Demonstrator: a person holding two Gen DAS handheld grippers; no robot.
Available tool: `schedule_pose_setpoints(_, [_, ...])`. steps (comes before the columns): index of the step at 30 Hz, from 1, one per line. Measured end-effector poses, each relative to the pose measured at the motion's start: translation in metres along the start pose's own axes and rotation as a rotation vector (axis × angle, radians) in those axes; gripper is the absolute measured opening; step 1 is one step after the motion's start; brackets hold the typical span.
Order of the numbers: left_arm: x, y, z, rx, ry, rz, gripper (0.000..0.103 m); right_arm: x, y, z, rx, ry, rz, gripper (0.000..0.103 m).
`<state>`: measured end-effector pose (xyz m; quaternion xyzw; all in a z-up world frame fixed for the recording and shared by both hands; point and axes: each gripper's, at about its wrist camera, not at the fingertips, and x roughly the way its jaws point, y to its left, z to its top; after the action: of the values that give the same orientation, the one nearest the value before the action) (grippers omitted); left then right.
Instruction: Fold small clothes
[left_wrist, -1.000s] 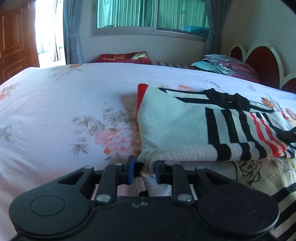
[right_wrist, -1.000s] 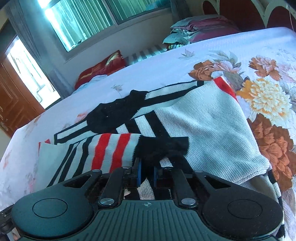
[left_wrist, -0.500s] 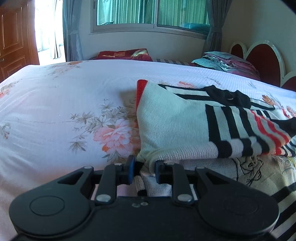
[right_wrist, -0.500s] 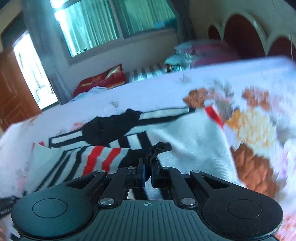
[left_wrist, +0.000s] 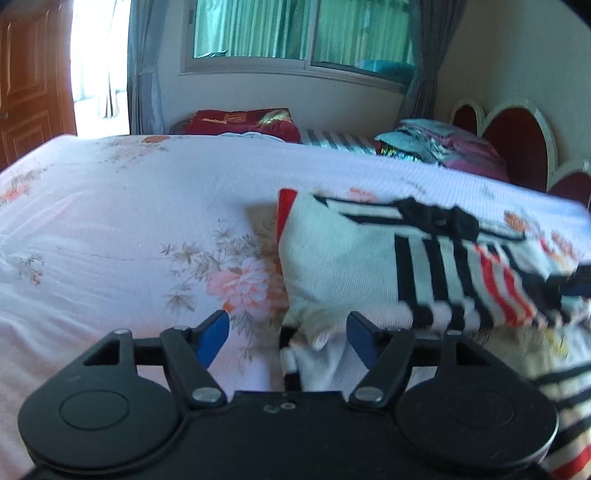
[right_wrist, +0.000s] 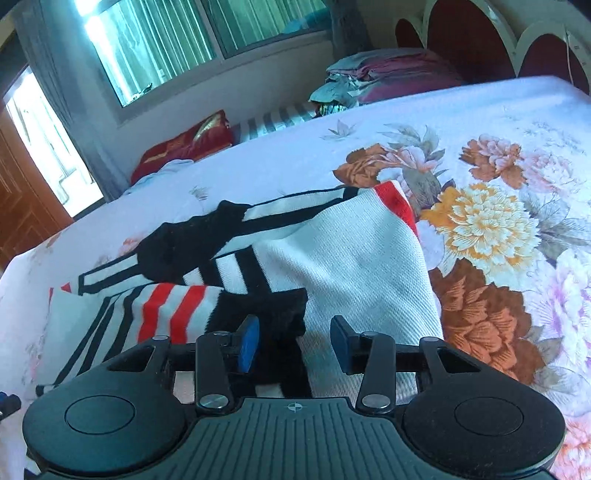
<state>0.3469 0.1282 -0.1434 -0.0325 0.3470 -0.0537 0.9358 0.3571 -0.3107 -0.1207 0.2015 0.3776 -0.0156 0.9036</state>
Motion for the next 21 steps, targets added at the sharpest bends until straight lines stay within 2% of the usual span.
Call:
schedule_pose_setpoints(3, [0.018, 0.002, 0.02, -0.089, 0.016, -0.035, 0.069, 0.012, -0.002, 0.004, 0.007, 0.02, 0.003, 0.043])
schedule_pose_setpoints(6, [0.048, 0.002, 0.038, -0.132, 0.044, -0.055, 0.066, 0.022, 0.004, 0.006, -0.019, 0.025, 0.002, 0.042])
schedule_pose_setpoints(7, [0.059, 0.003, 0.043, -0.144, 0.053, -0.056, 0.063, 0.023, 0.006, 0.007, -0.028, 0.022, 0.002, 0.042])
schedule_pose_setpoints(8, [0.068, 0.004, 0.047, -0.162, 0.058, -0.054, 0.056, 0.023, 0.008, 0.007, -0.035, 0.021, 0.006, 0.041])
schedule_pose_setpoints(10, [0.087, 0.01, 0.055, -0.212, 0.069, -0.063, 0.051, 0.025, 0.013, 0.007, -0.061, 0.015, -0.004, 0.022])
schedule_pose_setpoints(12, [0.103, 0.015, 0.062, -0.236, 0.072, -0.061, 0.048, 0.025, 0.014, 0.007, -0.078, 0.005, -0.015, 0.014])
schedule_pose_setpoints(17, [0.132, 0.018, 0.069, -0.242, 0.084, -0.059, 0.045, 0.026, 0.011, 0.008, -0.092, -0.002, -0.008, 0.005])
schedule_pose_setpoints(18, [0.135, 0.018, 0.07, -0.235, 0.074, -0.059, 0.041, 0.025, 0.012, 0.008, -0.098, -0.012, -0.007, 0.003])
schedule_pose_setpoints(19, [0.137, 0.017, 0.07, -0.227, 0.062, -0.058, 0.026, 0.023, 0.013, 0.009, -0.106, -0.025, -0.006, 0.003])
schedule_pose_setpoints(21, [0.139, 0.014, 0.071, -0.213, 0.036, -0.036, 0.018, 0.019, 0.017, 0.008, -0.133, -0.057, -0.018, 0.003])
